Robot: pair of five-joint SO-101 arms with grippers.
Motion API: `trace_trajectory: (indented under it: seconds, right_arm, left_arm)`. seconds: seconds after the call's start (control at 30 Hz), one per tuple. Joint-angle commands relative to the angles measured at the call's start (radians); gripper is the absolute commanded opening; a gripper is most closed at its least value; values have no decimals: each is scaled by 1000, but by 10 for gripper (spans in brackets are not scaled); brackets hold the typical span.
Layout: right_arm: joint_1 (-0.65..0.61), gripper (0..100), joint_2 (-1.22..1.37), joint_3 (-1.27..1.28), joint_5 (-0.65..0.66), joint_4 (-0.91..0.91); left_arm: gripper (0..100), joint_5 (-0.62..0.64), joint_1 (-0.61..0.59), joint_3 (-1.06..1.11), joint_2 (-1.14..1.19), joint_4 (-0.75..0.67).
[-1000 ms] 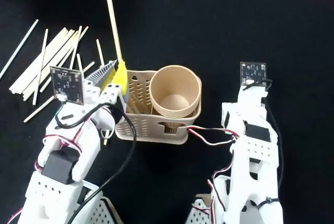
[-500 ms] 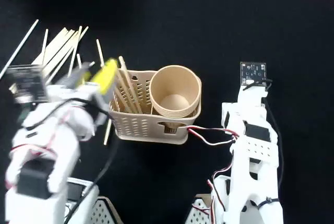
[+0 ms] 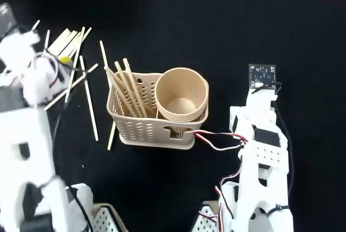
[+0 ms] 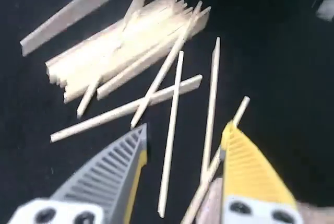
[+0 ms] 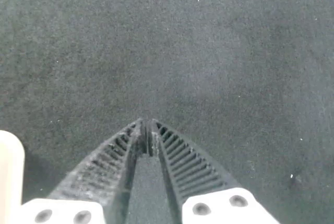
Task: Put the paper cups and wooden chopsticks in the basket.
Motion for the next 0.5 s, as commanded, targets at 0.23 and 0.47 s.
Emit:
trace_trajectory:
  seconds: [0.23, 0.47]
  right_arm:
    - [-5, 25, -4, -2, 8, -17]
    - [-6, 25, -2, -2, 8, -17]
  left_arm:
    - [232, -226, -12, -381, 605, 78]
    - [233, -285, -24, -717, 980, 87]
